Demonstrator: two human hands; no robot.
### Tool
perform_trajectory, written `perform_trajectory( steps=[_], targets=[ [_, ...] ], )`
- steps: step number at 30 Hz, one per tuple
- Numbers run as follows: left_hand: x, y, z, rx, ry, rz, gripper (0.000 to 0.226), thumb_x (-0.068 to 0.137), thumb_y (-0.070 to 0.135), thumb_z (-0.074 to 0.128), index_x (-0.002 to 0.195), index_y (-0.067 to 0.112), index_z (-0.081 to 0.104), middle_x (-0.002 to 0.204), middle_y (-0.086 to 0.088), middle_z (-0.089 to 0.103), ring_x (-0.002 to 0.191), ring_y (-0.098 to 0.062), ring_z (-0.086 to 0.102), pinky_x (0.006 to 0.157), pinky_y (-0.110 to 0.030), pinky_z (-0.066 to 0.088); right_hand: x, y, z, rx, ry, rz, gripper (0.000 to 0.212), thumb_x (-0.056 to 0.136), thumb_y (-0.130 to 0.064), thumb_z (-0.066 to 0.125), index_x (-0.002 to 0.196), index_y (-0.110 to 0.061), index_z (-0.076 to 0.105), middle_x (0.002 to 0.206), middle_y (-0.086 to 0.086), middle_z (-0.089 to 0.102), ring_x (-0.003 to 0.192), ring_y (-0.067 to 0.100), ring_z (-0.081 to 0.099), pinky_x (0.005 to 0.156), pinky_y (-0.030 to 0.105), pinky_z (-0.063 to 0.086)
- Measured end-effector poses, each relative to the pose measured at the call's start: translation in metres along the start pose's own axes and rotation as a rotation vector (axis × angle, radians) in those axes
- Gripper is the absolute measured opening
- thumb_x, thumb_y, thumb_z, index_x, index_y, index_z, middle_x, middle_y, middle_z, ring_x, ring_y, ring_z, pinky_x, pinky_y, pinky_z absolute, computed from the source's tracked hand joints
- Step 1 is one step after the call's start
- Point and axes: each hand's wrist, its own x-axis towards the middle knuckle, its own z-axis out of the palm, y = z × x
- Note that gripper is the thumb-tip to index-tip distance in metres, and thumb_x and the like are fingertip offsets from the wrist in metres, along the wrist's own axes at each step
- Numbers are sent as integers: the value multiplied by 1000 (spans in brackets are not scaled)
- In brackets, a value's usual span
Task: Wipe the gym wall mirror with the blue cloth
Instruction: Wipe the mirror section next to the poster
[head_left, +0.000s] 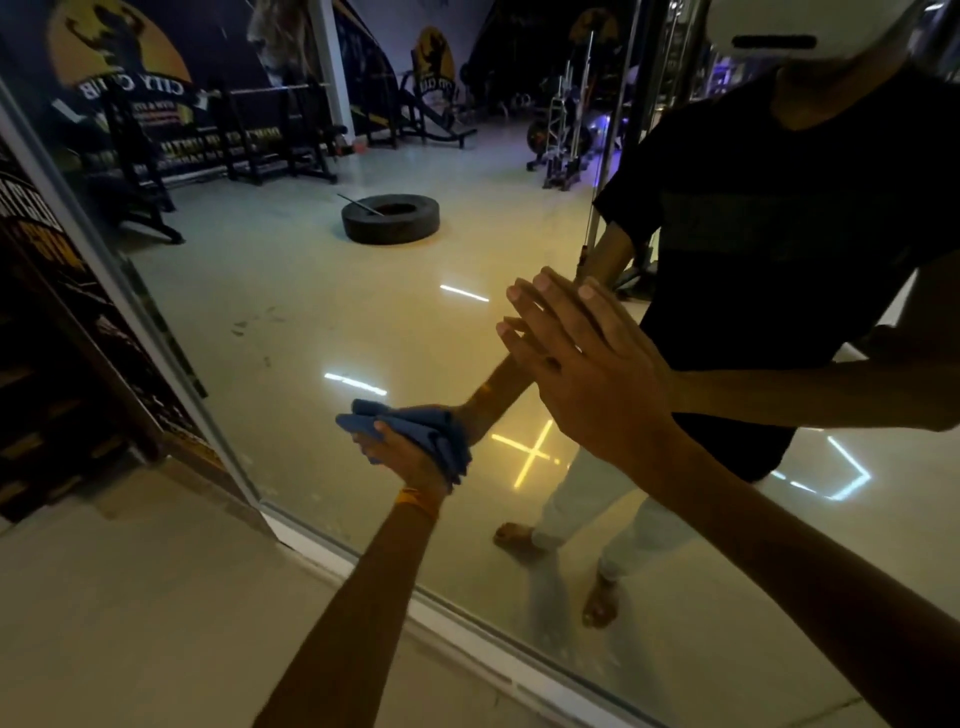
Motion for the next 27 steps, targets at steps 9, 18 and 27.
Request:
perform_trajectory(
  steps=[9,18,27],
  targets=[
    [-92,119,16,64,-218,173,70,107,54,42,163,41,2,173,7,2,159,-22,9,127,-41,10,-3,-1,4,-3,61,6,46,109,-26,34,151,-12,48,163,18,33,152,39,29,124,53,15],
    [-149,120,22,162,-496,565,65,107,49,40,157,58,0,172,14,-4,160,-22,4,129,-51,9,20,-23,7,54,130,98,46,112,-34,37,149,-11,52,158,18,43,147,38,39,120,57,26],
    [54,225,23,183,-272,445,68,109,42,35,164,17,5,173,-6,1,159,-24,2,129,-52,11,66,-25,3,-14,152,139,55,97,-19,52,151,-11,49,160,19,39,149,40,35,124,56,13]
  ],
)
